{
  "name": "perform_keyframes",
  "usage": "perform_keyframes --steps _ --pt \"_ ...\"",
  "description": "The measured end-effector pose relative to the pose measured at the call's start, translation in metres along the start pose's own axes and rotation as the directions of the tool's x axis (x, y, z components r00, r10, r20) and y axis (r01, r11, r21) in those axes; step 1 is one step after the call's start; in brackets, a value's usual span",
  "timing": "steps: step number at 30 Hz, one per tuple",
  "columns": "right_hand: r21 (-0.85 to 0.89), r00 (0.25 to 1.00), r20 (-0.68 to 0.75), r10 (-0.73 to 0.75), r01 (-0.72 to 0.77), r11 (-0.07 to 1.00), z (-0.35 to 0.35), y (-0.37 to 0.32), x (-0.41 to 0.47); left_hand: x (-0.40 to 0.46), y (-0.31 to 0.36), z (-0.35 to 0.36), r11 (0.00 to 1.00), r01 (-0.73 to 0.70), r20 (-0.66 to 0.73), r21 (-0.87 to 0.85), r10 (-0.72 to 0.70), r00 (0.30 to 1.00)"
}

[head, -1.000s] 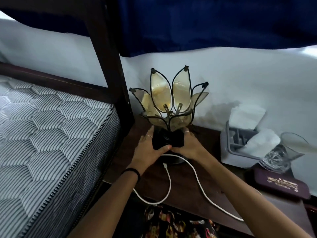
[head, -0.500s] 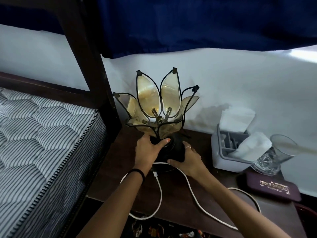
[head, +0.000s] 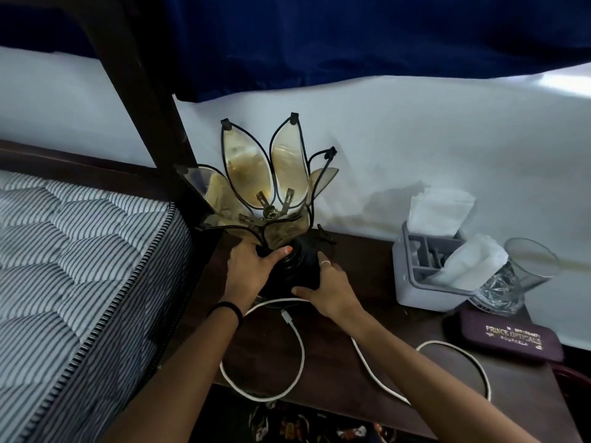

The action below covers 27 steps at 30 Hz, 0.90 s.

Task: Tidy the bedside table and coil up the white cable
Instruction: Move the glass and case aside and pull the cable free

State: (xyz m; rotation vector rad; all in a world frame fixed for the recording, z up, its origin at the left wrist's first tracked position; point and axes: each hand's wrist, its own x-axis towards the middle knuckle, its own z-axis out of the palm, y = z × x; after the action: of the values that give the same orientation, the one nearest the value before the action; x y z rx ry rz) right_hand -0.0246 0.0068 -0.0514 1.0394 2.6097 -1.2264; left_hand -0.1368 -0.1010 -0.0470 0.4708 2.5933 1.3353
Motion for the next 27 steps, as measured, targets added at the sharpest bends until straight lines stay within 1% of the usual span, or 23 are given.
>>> perform_keyframes --steps 2,5,10,15,18,22,25,27 --pt "-0.005 1.000 0.002 -0.005 0.005 1.000 0.009 -0.008 0.002 0.008 -0.006 -0.007 1.000 0.000 0.015 -0.004 0.000 1.000" --pt "0.034 1.000 -0.003 -0.010 0.010 0.999 0.020 -0.017 0.004 0.016 -0.014 -0.018 0.997 -0.060 0.038 -0.038 0.061 0.997" --pt "0.075 0.999 -0.004 -0.031 0.032 0.997 0.034 -0.029 0.001 0.027 -0.025 -0.035 0.992 -0.088 0.094 -0.085 0.096 0.991" --pt "0.108 0.999 -0.008 -0.053 0.054 0.993 0.046 -0.039 -0.003 0.037 -0.030 -0.043 0.996 -0.004 0.154 -0.091 0.018 0.988" --pt "0.115 0.998 -0.003 -0.067 0.067 0.991 0.048 -0.041 -0.002 0.039 -0.028 -0.040 0.995 0.023 0.125 -0.096 -0.011 0.992" --pt "0.125 0.996 0.018 -0.084 0.081 0.989 0.046 -0.038 0.000 0.042 -0.026 -0.036 0.997 0.019 0.100 -0.078 -0.012 0.995" --pt "0.120 0.993 0.037 -0.114 0.108 0.987 0.042 -0.031 0.003 0.040 -0.021 -0.031 0.995 0.010 0.066 -0.104 -0.003 0.998" --pt "0.147 0.991 0.064 -0.119 0.109 0.983 0.038 -0.027 0.007 0.037 -0.018 -0.027 0.987 0.016 0.047 -0.160 -0.009 0.999"
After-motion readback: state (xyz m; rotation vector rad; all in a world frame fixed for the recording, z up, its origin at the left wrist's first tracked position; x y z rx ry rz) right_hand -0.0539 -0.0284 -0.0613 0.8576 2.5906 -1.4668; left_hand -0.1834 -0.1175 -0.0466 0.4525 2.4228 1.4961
